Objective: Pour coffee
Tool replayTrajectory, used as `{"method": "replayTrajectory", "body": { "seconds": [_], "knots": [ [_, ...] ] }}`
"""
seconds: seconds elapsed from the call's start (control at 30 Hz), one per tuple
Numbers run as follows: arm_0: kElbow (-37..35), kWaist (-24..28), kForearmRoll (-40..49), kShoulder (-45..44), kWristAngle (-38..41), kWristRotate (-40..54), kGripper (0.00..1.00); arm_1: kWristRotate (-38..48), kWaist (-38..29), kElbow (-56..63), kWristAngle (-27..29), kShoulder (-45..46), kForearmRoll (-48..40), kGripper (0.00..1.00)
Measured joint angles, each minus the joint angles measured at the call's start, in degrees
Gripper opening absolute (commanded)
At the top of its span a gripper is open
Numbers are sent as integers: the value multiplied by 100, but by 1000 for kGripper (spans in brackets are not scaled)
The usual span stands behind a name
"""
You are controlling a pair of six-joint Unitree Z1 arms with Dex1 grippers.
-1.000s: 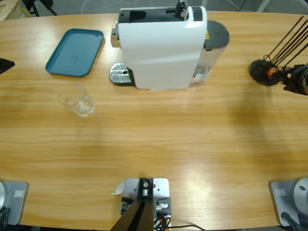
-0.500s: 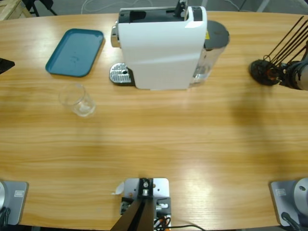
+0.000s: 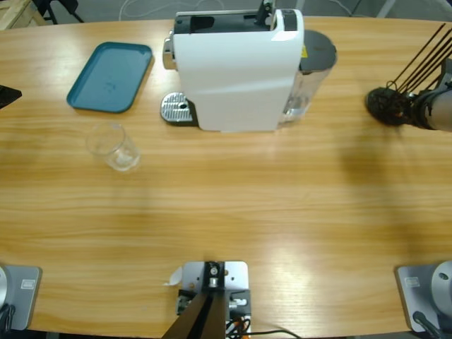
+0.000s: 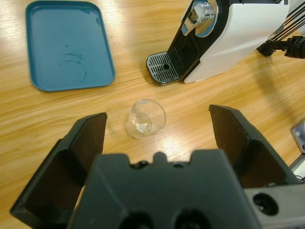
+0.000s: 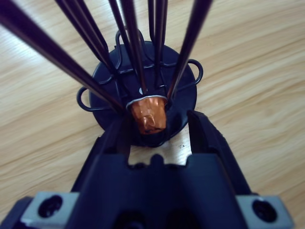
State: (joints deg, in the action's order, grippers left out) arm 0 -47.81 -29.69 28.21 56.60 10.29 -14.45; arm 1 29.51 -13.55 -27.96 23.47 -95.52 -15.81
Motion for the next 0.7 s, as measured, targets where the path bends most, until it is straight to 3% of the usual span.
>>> {"method": "replayTrajectory", "body": {
  "seconds": [0.27,0.3,0.37,0.43,0.5,0.7],
  "knots": [
    [0,0,0,1,0,1,927,-135,43,0,-1,-77,-56,465],
    [0,0,0,1,0,1,927,-150,43,0,-1,-82,-57,435],
    [0,0,0,2,0,1,928,-195,43,0,-1,-86,-57,254],
    [0,0,0,2,0,1,928,-263,43,0,-1,-94,-60,199],
    [0,0,0,2,0,1,929,-345,43,0,-1,-117,-76,32],
    [10,-26,0,2,0,1,931,-454,43,-8,-10,-146,-133,0]
  ]
}}
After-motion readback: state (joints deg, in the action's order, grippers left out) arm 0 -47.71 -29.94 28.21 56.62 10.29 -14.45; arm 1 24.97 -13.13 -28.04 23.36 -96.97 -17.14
